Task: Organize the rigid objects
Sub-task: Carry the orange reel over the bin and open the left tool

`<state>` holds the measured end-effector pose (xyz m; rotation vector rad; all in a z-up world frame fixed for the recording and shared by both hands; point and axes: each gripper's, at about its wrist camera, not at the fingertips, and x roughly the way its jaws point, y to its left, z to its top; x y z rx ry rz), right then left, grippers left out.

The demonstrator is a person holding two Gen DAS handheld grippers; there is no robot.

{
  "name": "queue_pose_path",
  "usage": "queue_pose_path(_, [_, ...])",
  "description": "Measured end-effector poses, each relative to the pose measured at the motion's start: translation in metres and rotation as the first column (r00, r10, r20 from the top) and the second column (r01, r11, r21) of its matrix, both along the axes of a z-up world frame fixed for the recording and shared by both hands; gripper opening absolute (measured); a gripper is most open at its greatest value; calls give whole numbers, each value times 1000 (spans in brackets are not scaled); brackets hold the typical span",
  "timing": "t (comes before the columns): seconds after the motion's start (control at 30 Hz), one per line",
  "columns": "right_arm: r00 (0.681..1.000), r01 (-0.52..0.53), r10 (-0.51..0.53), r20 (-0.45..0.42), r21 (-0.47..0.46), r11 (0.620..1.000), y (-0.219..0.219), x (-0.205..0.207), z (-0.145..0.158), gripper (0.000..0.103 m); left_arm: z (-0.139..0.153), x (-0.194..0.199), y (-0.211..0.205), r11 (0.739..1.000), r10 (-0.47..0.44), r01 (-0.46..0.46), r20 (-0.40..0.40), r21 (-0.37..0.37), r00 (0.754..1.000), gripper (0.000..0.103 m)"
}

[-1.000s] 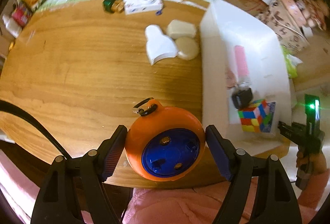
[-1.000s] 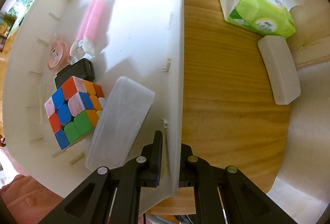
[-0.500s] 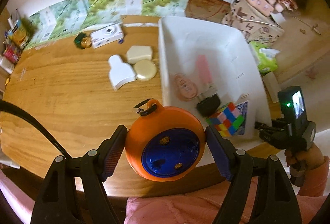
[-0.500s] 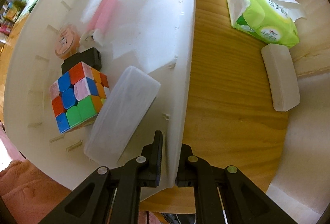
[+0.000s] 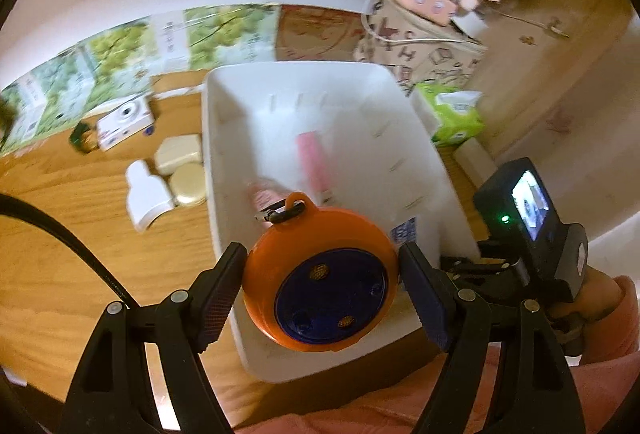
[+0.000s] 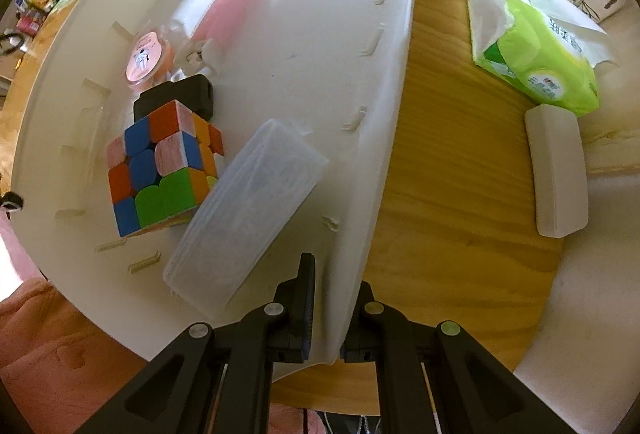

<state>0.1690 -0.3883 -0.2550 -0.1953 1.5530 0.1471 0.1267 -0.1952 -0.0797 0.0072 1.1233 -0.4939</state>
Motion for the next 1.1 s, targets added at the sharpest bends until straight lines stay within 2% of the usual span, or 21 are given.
queue_pose_path(0.3, [999,-27,27,-18,-9,1000,2,3,-10,9,-15,-5,-25,992,-105,108,50,-69,993,80])
queue_pose_path(0.43, [999,-34,33,-21,-19,999,4,4,-14,9,-22,-5,-32,987,-129,131,29,-93,991,81])
queue_pose_path(0.63, [1000,-22,21,-22,-37,999,7,4,-20,9,-28,-5,-34,984,-154,154,12,-86,988,81])
queue_pose_path(0.73, [1000,-6,5,-20,-35,999,6,4,-21,9,-21,-7,-29,977,-160,164,43,-136,986,83])
queue_pose_path(0.9, [1000,20,-21,-21,-40,999,7,5,-26,9,-7,-10,-24,975,-163,177,111,-131,980,84])
queue_pose_path(1.1, [997,81,-82,-9,-47,996,3,8,-29,9,0,-8,-6,976,-161,178,134,-127,978,84])
